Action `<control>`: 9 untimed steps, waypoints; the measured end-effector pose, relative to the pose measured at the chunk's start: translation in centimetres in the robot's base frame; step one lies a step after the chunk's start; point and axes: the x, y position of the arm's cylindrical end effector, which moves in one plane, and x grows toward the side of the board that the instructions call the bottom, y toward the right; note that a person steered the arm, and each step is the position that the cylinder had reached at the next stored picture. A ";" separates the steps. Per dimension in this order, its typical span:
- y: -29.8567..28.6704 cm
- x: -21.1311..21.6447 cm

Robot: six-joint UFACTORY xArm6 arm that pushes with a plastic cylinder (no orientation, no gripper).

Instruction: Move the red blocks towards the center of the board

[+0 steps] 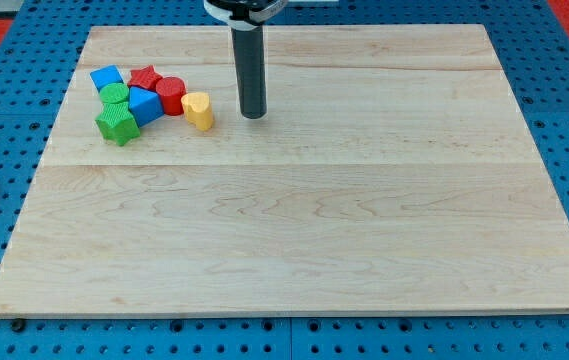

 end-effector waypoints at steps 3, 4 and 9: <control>-7.3 -1.4; -9.5 -5.0; -18.4 -6.4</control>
